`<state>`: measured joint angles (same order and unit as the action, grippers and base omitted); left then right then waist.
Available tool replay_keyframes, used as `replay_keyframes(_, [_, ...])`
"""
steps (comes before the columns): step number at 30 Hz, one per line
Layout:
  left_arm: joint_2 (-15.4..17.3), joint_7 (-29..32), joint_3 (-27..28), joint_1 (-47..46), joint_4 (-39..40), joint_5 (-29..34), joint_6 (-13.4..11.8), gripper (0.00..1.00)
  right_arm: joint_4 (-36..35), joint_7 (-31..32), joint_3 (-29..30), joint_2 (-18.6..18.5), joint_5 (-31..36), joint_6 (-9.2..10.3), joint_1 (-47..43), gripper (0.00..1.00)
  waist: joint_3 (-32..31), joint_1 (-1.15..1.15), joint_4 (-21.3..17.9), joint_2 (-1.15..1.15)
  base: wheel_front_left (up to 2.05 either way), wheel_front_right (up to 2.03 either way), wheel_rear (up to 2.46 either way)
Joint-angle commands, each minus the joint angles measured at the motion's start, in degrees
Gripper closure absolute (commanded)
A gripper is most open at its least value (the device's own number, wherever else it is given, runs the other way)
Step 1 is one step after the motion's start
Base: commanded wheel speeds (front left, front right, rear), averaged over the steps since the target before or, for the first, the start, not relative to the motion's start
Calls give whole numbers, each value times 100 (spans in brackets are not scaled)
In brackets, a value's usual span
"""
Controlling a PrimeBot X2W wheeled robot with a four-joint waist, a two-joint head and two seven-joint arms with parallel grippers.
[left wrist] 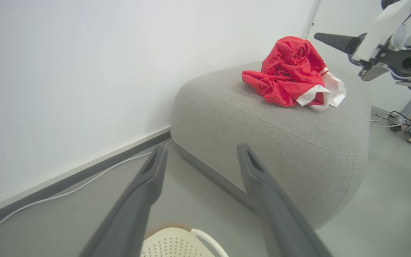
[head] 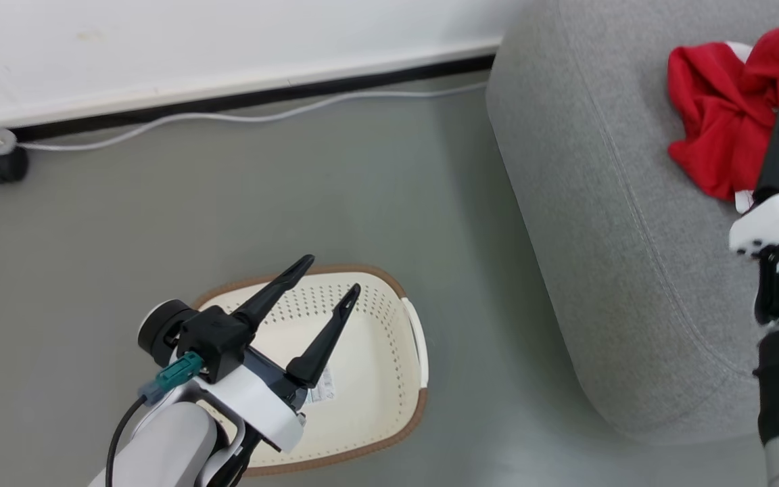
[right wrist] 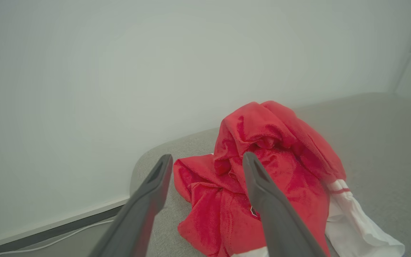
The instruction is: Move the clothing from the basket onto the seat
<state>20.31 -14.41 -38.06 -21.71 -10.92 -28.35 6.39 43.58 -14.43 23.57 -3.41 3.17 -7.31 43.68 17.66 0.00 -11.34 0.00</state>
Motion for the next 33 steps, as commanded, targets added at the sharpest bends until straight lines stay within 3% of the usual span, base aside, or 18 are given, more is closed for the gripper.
replay_keyframes(1, [90, -55, 274, -23, 74, -61, -83, 0, -291, -56, -274, 17, -137, -18, -156, 0, -309, 0, 204, 0, 0, 0, 0])
replay_keyframes(10, [-181, -58, 865, 187, -154, -64, -310, 0, -1508, -56, -1678, 51, -1183, -18, -1508, 0, -837, 0, 894, 0, 0, 0, 0])
replay_keyframes(18, [-340, -58, 1473, 497, -632, -121, -655, 0, -1999, -56, -2401, 52, -1444, -18, -2322, 0, -1381, 0, 1581, 0, 0, 0, 0])
replay_keyframes(24, [-389, -58, 1826, 889, -715, -69, -843, 0, -2172, -57, -2573, 53, -1574, -18, -2898, 0, -1722, 0, 1851, 0, 0, 0, 0])
replay_keyframes(33, [-328, -59, 2254, 1298, -727, -77, -931, 0, -2424, -57, -2663, 53, -1462, -18, -3487, 0, -1895, 0, 1882, 0, 0, 0, 0])
